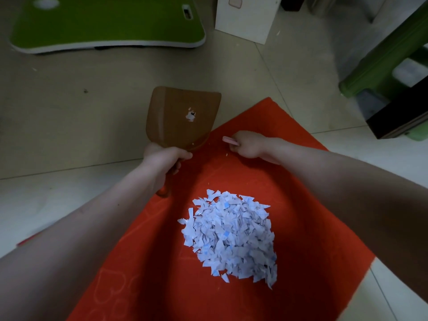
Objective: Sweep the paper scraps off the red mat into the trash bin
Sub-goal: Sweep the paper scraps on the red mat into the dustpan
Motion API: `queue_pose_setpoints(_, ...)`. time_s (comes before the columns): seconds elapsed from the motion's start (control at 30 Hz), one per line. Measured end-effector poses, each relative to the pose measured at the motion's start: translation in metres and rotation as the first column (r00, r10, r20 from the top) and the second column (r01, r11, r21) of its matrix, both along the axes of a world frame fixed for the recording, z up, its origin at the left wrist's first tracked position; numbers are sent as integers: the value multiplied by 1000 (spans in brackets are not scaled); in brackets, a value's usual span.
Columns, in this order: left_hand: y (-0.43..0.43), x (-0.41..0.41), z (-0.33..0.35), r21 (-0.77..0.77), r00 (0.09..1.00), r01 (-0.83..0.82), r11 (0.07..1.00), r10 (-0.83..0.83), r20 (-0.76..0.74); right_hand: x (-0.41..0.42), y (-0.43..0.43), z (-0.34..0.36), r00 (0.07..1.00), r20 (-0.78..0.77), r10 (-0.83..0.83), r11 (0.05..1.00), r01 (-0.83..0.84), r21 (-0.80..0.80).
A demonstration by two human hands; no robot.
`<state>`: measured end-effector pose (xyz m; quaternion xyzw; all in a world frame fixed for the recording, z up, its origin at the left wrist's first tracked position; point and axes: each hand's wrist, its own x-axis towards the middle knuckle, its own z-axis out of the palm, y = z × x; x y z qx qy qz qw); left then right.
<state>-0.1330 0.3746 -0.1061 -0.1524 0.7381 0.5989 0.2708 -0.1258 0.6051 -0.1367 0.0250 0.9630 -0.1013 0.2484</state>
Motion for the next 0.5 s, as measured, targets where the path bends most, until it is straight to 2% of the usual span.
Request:
queue_pose_setpoints(0.17,-3,-2,1,-11,1000,-9,1000,9,-5,2,2,3,991,-119,55,998,-54,10)
queue_pose_setpoints(0.33,2,1,3,-3,1000,-1,1000,1,-9,8,-2,-13,970,-242,27,999,-20,34)
queue_pose_setpoints(0.4,2,2,2,-2,1000,6,1000,-6,-9,8,-3,-15,968,-243,60,996,-43,75)
queue_pose_setpoints(0.5,2,3,0,3,1000,10,1000,-10,-5,8,-1,-14,951,-228,210,971,-174,167)
